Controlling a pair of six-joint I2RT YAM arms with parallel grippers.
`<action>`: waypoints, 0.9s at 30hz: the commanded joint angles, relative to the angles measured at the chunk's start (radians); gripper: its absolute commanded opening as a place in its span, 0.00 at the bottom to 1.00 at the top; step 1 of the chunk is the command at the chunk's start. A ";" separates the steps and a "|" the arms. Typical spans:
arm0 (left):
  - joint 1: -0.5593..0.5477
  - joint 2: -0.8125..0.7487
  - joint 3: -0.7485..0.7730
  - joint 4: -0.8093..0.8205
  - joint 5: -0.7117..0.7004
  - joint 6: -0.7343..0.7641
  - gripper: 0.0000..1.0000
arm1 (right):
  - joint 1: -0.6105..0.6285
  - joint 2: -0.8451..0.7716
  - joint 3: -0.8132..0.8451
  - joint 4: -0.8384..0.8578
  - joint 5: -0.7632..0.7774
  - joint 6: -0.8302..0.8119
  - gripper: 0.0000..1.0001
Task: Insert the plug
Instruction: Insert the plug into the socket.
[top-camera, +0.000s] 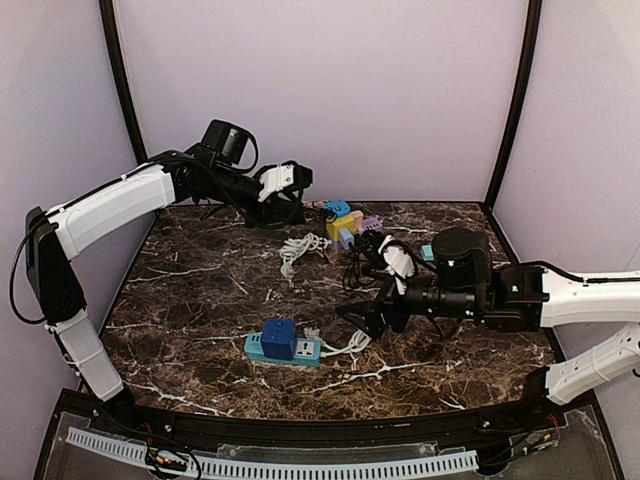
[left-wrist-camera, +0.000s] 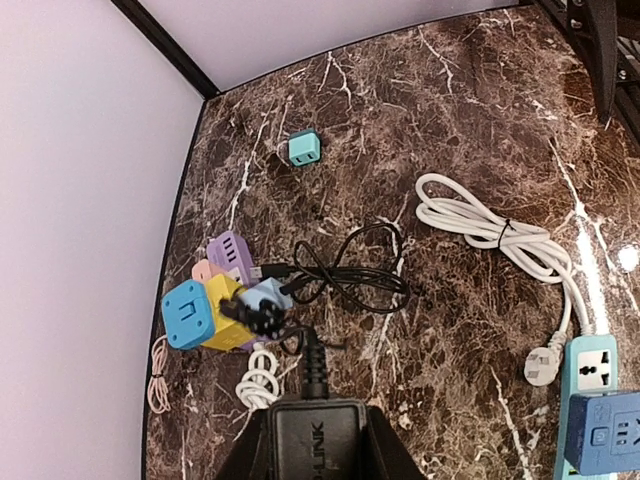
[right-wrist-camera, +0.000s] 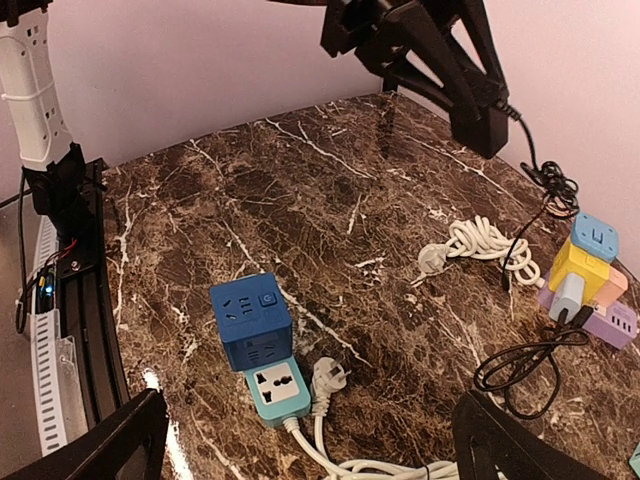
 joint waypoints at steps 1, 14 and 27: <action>-0.059 -0.052 -0.138 -0.110 0.052 -0.013 0.01 | -0.009 0.027 -0.013 0.026 0.019 0.025 0.98; -0.098 -0.168 -0.373 -0.210 0.137 -0.065 0.01 | -0.012 0.173 0.058 0.042 -0.052 0.009 0.99; -0.100 -0.193 -0.442 -0.228 0.222 -0.064 0.01 | -0.012 0.199 0.065 0.044 -0.096 0.012 0.99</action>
